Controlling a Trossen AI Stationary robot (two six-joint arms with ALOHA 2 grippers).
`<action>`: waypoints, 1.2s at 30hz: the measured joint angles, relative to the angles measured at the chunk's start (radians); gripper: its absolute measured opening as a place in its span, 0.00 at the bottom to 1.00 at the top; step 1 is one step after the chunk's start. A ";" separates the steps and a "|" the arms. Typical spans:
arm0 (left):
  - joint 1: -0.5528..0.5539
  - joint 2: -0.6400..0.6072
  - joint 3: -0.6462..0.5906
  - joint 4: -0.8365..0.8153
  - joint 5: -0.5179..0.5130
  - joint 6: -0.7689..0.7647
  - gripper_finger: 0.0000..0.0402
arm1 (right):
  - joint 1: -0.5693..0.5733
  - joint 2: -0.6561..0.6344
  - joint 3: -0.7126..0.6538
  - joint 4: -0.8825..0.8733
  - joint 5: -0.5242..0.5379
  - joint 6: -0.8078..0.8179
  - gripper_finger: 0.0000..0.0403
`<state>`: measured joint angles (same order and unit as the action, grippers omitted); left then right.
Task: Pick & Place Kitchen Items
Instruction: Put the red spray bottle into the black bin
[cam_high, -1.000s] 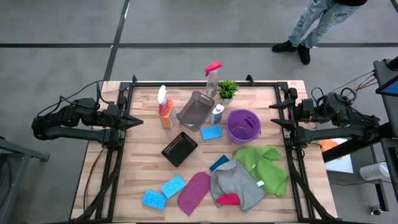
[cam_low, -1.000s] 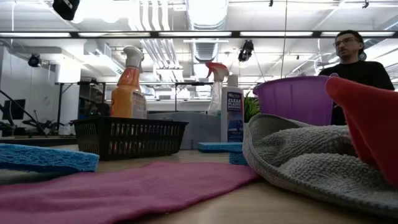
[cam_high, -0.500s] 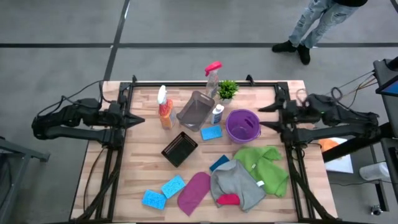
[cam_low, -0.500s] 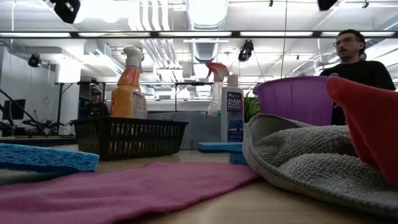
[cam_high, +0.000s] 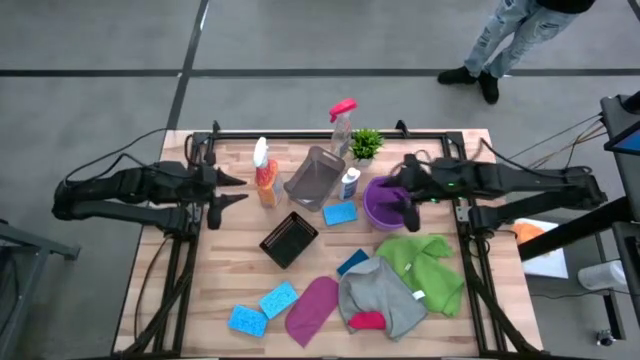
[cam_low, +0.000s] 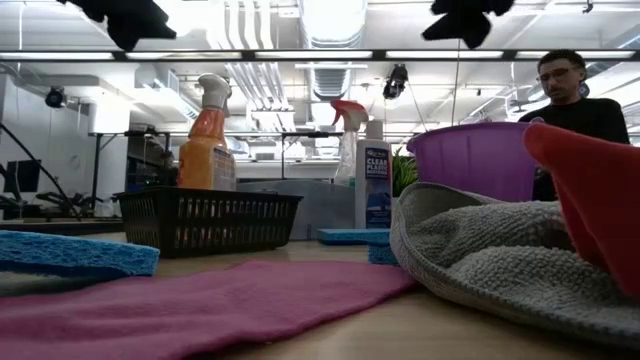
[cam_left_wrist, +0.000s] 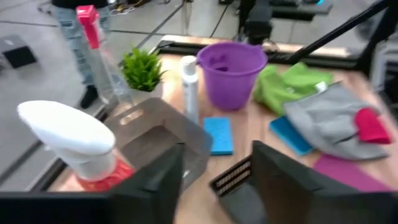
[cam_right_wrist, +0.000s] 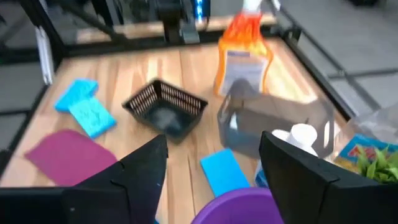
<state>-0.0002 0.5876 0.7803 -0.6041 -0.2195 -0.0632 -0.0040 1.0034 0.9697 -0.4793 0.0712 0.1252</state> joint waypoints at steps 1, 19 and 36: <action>0.000 0.010 0.000 0.000 -0.013 0.010 0.56 | 0.000 0.034 0.031 -0.030 0.000 -0.001 0.67; -0.001 0.029 -0.012 0.052 -0.054 0.022 0.78 | -0.078 0.472 0.507 -0.309 0.018 -0.388 0.82; -0.001 0.023 -0.249 0.455 -0.050 0.060 0.78 | -0.494 0.675 0.839 -0.436 -0.073 -0.773 0.82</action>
<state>-0.0010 0.6106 0.5309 -0.1486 -0.2699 -0.0037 -0.4982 1.6787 1.8086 -0.9156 -0.0019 -0.6474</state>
